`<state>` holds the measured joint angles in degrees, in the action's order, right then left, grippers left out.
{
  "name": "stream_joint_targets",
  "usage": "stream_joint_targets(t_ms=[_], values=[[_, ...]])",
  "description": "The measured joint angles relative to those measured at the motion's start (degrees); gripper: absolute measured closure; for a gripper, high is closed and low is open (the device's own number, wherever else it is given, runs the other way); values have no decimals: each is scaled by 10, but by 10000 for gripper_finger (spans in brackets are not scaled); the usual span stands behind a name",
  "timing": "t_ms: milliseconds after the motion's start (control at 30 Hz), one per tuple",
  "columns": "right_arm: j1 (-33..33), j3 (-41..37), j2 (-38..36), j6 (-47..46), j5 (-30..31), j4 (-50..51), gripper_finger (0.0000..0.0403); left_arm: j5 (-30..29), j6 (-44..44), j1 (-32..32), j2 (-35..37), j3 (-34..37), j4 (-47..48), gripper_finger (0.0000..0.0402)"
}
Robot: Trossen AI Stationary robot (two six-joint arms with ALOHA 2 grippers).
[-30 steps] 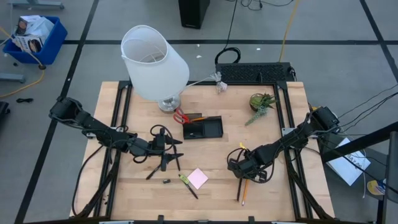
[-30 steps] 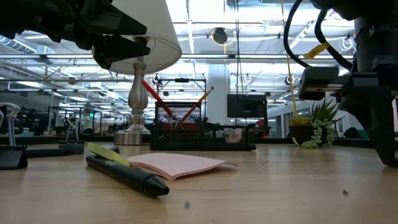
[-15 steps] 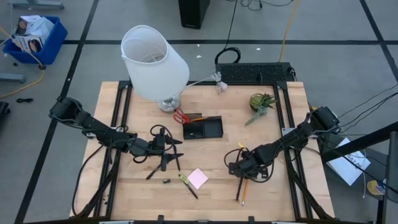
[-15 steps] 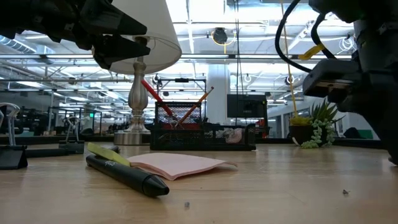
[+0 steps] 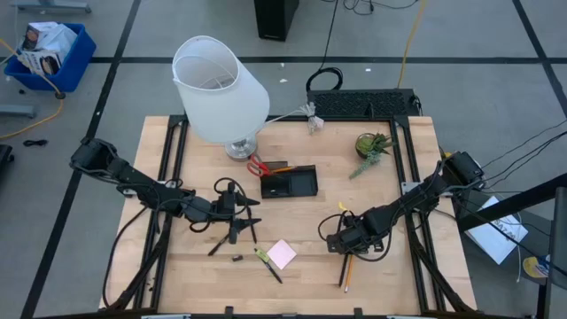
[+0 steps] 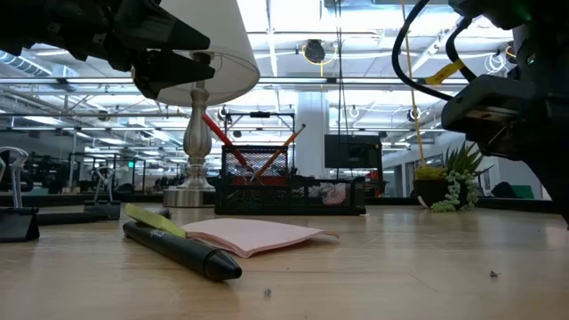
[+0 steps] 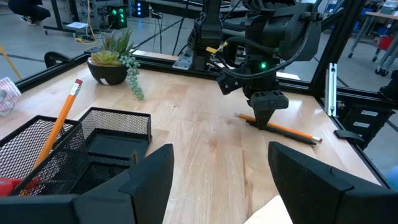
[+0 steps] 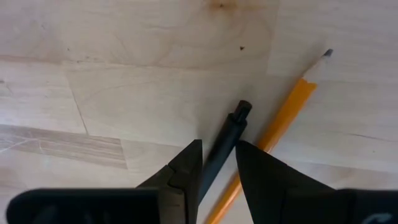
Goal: Pick and place office supplies into organizer
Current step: Put the black pen into the top left compartment of the desk organizer
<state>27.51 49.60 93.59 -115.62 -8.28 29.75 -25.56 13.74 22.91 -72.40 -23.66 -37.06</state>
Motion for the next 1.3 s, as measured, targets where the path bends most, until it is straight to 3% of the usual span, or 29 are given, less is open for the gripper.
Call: stream_joint_targets(t_ms=[333, 700, 1300], values=[[11, 0, 25, -20, 29, -4, 310, 0, 0, 0, 0, 0, 0, 146], [11, 0, 29, -18, 26, 14, 381, 0, 0, 0, 0, 0, 0, 146], [11, -1, 23, 92, 129, -26, 376, 0, 0, 0, 0, 0, 0, 146]])
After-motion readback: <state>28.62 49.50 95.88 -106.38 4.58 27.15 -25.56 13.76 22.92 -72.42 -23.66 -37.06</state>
